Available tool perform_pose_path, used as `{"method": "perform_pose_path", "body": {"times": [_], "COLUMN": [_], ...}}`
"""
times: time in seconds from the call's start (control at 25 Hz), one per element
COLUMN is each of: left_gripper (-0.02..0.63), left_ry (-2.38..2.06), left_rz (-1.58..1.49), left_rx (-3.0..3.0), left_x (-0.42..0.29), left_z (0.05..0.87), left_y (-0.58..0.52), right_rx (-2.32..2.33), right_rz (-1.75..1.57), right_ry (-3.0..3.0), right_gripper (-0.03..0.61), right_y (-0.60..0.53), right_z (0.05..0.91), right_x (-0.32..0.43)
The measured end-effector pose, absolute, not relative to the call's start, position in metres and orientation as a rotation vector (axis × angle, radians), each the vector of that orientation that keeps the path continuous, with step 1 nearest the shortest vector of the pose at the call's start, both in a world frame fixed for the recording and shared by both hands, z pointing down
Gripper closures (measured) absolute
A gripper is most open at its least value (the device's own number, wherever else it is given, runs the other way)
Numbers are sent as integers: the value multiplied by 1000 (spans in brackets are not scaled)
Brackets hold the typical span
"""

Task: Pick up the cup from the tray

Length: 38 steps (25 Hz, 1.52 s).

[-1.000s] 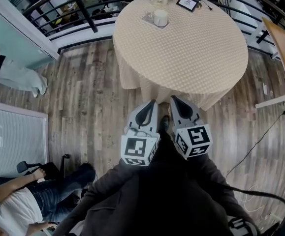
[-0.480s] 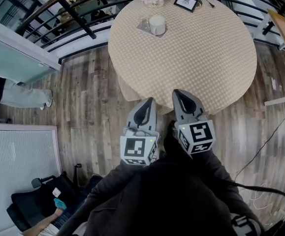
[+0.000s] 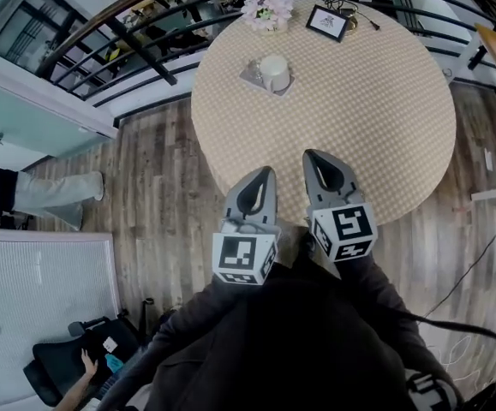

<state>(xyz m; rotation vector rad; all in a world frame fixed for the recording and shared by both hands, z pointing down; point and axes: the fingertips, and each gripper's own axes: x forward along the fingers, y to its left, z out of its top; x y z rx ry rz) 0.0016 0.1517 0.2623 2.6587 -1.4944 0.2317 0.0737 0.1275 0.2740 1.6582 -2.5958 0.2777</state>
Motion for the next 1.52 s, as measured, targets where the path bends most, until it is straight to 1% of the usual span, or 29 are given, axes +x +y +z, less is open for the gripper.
{"method": "perform_pose_path", "body": {"times": [0.24,0.48,0.72,1.04,1.24,1.52], "left_gripper": [609,609,609,609,609,609], "left_ry": [-1538,-1536,-1512,-1418,-1360,-1296], "left_rz": [214,208,185,193,236,192], "left_rx": [2679,2679,2673,2651,2591,2567], "left_x": [4,6,-5,-21,-37,-47], "left_z": [248,249,257,278,307,328], "left_y": [133,114,86,21,-20,-83], "right_rx": [1651,1658,1663,1695,1708,1785], "right_rz": [243,239,247,322,396,444], "right_ry": [-2625,-2608,-2566,-2466,-2391,-2269], "right_gripper": [571,571,570,569,569,569], "right_y": [108,86,60,-2,-41,-102], "right_z": [265,266,276,303,332,367], "right_x": [75,79,69,53,37,36]}}
